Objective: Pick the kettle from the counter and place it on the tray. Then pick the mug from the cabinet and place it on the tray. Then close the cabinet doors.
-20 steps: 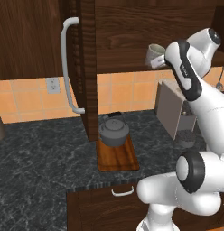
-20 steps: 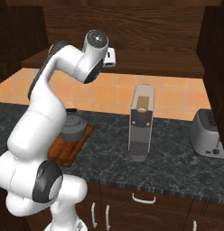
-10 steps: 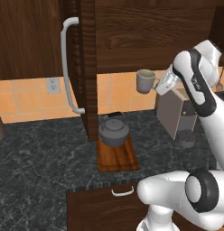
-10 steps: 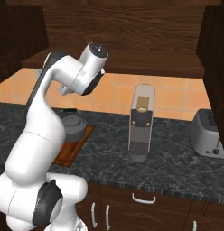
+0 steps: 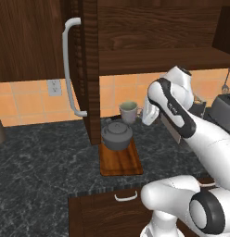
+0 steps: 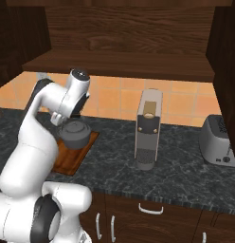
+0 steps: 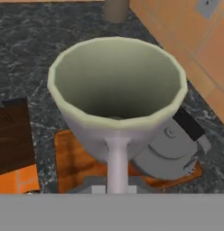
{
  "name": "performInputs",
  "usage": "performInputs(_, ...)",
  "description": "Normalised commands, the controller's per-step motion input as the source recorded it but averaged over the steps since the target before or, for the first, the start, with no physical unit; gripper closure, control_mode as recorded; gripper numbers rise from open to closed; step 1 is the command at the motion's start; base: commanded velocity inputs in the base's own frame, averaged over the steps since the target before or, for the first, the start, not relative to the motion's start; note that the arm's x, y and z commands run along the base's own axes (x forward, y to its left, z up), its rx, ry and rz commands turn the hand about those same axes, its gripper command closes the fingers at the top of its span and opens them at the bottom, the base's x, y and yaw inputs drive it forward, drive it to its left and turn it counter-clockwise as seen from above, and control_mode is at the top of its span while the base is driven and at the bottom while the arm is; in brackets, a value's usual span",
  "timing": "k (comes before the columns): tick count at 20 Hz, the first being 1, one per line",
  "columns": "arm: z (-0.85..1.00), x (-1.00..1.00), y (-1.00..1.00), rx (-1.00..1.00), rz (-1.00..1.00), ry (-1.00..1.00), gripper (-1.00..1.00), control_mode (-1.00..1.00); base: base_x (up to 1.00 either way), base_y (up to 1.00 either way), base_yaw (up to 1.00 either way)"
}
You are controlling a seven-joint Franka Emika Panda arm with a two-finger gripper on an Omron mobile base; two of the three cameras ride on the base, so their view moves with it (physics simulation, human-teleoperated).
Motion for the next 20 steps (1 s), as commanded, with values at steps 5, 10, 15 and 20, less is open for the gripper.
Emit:
performInputs(5,-1.0,0.23,0.29,-0.01,0.13,0.0,1.0,-1.0,0.0,0.0,0.0)
performInputs(10,-1.0,0.3,0.0,0.01,0.07,0.0,1.0,-1.0,0.0,0.0,0.0)
performInputs(15,-0.83,0.15,0.02,0.01,0.05,0.0,1.0,-1.0,0.0,0.0,0.0)
performInputs(20,-0.54,0.05,0.14,0.03,0.01,0.08,1.0,-1.0,0.0,0.0,0.0)
